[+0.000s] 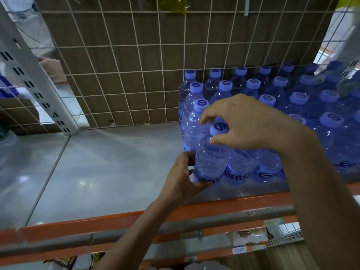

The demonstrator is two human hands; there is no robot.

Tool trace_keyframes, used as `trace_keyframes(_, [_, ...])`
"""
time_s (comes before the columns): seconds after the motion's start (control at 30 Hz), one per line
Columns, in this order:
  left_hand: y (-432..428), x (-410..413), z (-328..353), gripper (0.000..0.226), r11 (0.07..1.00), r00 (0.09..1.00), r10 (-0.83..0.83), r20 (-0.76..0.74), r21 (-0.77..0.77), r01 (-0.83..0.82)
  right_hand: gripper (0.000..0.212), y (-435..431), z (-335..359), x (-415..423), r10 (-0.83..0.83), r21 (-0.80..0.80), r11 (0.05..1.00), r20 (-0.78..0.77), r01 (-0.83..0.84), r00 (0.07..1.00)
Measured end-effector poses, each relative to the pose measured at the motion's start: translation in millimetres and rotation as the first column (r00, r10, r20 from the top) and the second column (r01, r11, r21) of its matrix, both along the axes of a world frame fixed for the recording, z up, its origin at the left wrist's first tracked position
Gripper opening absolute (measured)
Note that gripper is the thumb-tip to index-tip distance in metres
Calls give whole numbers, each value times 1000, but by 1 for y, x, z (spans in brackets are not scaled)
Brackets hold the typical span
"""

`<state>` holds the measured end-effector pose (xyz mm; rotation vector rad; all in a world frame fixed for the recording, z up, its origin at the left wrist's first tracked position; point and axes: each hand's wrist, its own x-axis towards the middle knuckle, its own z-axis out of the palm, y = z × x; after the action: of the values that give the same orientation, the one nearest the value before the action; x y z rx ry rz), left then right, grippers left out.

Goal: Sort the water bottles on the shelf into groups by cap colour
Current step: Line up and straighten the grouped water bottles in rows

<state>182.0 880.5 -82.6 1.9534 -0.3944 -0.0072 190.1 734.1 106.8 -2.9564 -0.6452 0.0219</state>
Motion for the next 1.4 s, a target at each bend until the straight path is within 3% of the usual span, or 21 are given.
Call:
trace_keyframes(0.13, [16, 1, 12, 84, 990, 999, 12, 32, 141, -17, 35, 18, 7, 0, -31, 67, 998, 208, 17, 978])
trace_keyframes(0.27, [60, 7, 47, 52, 940, 958, 167, 234, 255, -227, 30, 64, 5, 5, 81, 102, 989, 211, -104, 974])
trace_keyframes(0.37, [117, 9, 83, 36, 817, 848, 277, 452, 354, -455, 29, 110, -9, 17, 194, 63, 977, 139, -204, 971])
trace_keyframes(0.47, [180, 0, 122, 33, 669, 749, 330, 574, 418, -615, 35, 160, -20, 30, 293, 46, 954, 78, -297, 953])
trace_keyframes(0.67, [303, -18, 178, 33, 401, 671, 411, 617, 538, -741, 40, 284, -25, 53, 487, 91, 867, 47, -490, 872])
trace_keyframes(0.77, [366, -18, 197, 37, 291, 687, 446, 574, 633, -718, 44, 359, -31, 73, 559, 153, 815, 49, -559, 828])
trace_keyframes(0.9, [440, -4, 216, 37, 314, 745, 479, 464, 702, -639, 52, 448, -41, 98, 556, 345, 771, 46, -535, 830])
trace_keyframes(1.0, [479, 16, 223, 35, 214, 787, 445, 428, 802, -558, 56, 497, -43, 114, 552, 488, 728, 0, -482, 834])
trace_keyframes(1.1, [504, 40, 222, 38, 166, 867, 437, 240, 926, -340, 65, 537, -54, 124, 602, 492, 731, -136, -474, 787])
trace_keyframes(1.2, [518, 59, 209, 33, 36, 905, 399, 147, 984, -175, 61, 567, -74, 132, 604, 533, 734, -229, -421, 764])
trace_keyframes(1.4, [539, 76, 203, 33, 19, 898, 415, 145, 986, -168, 55, 574, -84, 142, 613, 628, 689, -237, -363, 754])
